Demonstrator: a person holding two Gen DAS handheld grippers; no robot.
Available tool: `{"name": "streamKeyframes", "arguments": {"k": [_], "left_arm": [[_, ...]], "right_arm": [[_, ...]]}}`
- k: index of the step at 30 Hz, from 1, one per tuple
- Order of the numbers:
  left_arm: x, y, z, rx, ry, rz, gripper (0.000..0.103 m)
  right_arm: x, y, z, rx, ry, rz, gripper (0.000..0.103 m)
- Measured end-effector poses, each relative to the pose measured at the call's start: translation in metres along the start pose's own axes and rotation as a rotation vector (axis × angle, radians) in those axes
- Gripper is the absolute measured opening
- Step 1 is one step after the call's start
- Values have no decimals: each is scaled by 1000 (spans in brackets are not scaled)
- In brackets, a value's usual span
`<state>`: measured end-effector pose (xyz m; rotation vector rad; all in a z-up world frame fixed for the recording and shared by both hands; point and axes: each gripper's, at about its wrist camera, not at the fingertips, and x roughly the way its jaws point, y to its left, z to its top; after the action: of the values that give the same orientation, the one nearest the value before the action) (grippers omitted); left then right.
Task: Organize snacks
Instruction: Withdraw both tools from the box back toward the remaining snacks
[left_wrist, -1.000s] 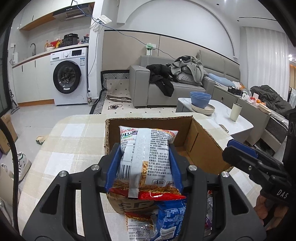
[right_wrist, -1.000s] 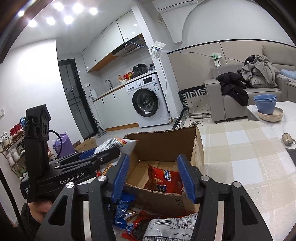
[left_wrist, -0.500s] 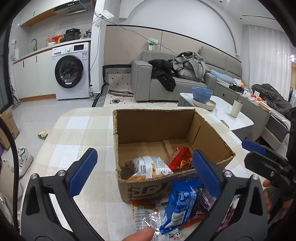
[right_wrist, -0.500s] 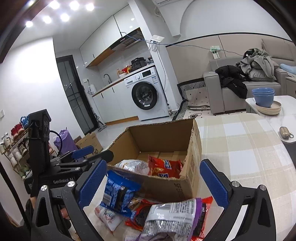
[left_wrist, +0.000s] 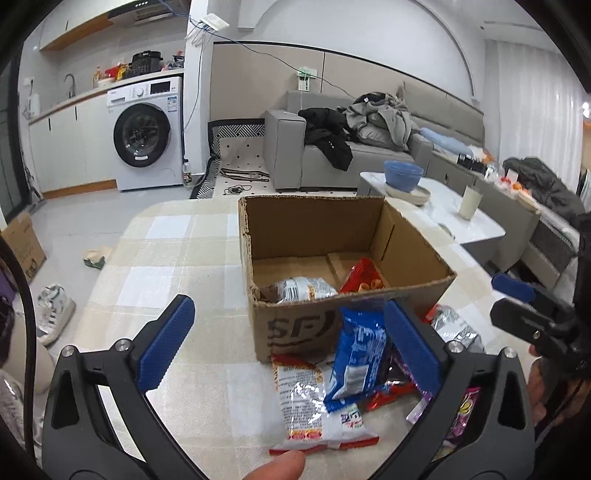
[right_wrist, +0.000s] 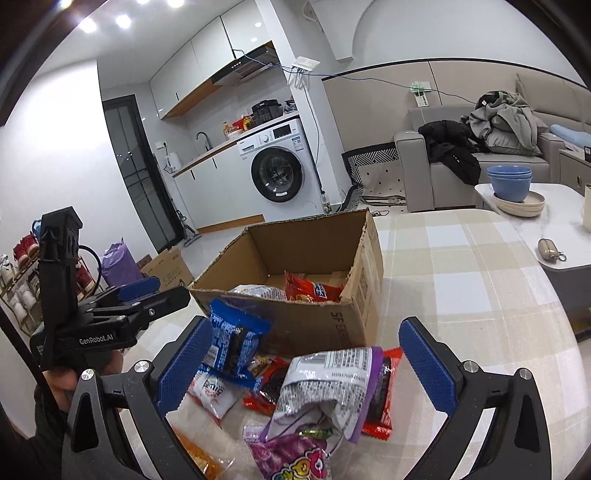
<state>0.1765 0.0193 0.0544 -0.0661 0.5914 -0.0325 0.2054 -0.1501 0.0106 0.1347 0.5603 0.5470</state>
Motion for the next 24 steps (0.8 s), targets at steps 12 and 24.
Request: {"name": "streamKeyframes", "arguments": {"k": [12, 24], "left_arm": [[-48, -7, -39, 65, -10, 4, 102], [-84, 11, -84, 6, 26, -13, 102]], "right_arm": [[-24, 9, -20, -38, 15, -26, 103], [-39, 20, -45, -56, 63, -46, 103]]}}
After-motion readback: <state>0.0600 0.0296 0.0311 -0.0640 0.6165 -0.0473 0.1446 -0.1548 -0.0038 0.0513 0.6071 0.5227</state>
